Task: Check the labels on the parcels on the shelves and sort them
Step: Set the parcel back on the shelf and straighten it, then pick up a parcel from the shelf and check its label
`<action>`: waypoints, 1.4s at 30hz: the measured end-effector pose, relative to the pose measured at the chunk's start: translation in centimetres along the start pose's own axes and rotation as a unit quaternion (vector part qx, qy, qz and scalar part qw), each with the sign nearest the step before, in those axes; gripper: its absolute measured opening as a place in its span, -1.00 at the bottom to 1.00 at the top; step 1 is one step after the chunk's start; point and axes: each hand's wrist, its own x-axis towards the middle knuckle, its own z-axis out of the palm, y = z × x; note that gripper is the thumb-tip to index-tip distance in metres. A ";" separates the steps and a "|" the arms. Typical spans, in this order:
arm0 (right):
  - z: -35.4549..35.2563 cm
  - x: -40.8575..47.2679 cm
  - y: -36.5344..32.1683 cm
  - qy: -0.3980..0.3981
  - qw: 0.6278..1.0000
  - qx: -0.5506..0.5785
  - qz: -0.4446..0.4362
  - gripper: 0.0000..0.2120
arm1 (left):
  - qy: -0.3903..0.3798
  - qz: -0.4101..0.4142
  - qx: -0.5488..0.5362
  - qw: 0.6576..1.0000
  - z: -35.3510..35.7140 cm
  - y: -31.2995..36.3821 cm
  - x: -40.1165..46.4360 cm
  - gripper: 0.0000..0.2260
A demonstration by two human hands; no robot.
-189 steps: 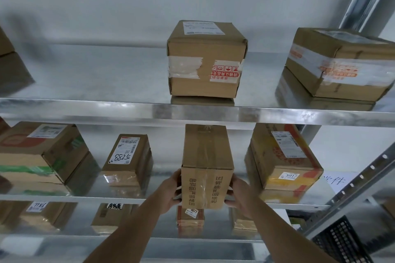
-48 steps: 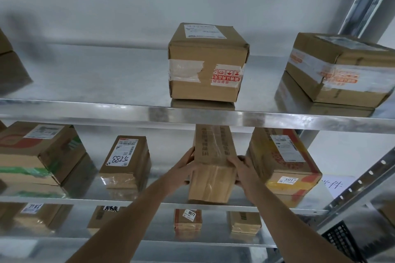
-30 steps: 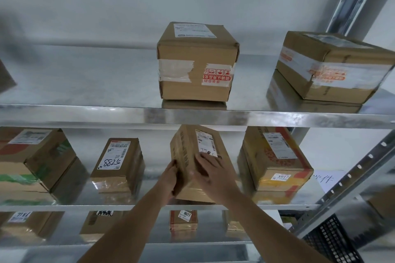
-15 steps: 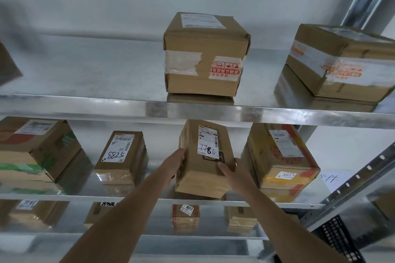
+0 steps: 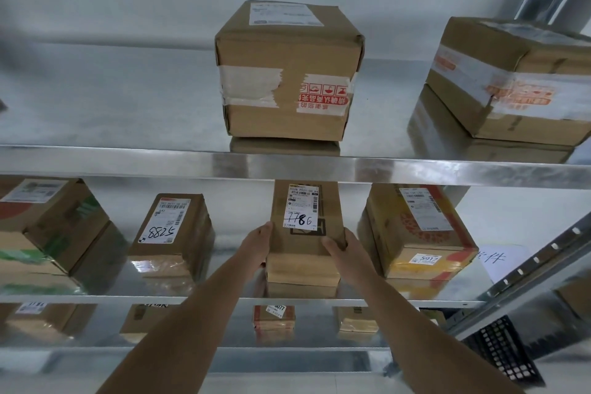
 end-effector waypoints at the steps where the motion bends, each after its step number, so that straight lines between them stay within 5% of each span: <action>1: -0.1 0.3 -0.2 0.000 1.000 0.001 0.002 -0.61 | 0.004 0.005 0.000 1.000 0.1 0.1 0.1 -0.53; 13: -0.3 0.5 -0.3 -0.012 1.000 -0.006 0.026 -0.57 | 0.052 0.029 0.018 0.998 0.6 -0.5 0.7 -0.57; 17: -0.8 0.8 -0.6 -0.005 0.999 -0.011 0.048 -0.51 | 0.120 0.095 0.078 0.985 -0.2 -0.1 -0.2 -0.65; 22: 0.1 0.9 -3.1 0.071 0.985 -0.132 -0.083 -0.62 | 0.230 0.169 0.131 0.949 -5.5 -0.8 -1.3 -0.72; 28: 4.8 0.3 -7.0 0.142 0.931 -0.287 -0.175 -0.49 | 0.373 0.229 0.068 0.897 -15.2 -2.4 -1.7 -0.78; 31: 8.4 -0.2 -9.4 0.130 0.923 -0.304 -0.196 -0.48 | 0.355 0.195 0.048 0.913 -20.2 -4.1 0.0 -0.66; 36: 18.3 -1.5 -13.9 0.049 0.960 -0.235 -0.143 -0.46 | 0.224 0.085 0.140 0.961 -26.6 -7.5 3.7 -0.47; 42: 27.7 -1.4 -16.0 -0.023 0.993 -0.041 0.105 -0.38 | 0.028 0.035 0.170 0.984 -28.9 -8.5 4.9 -0.54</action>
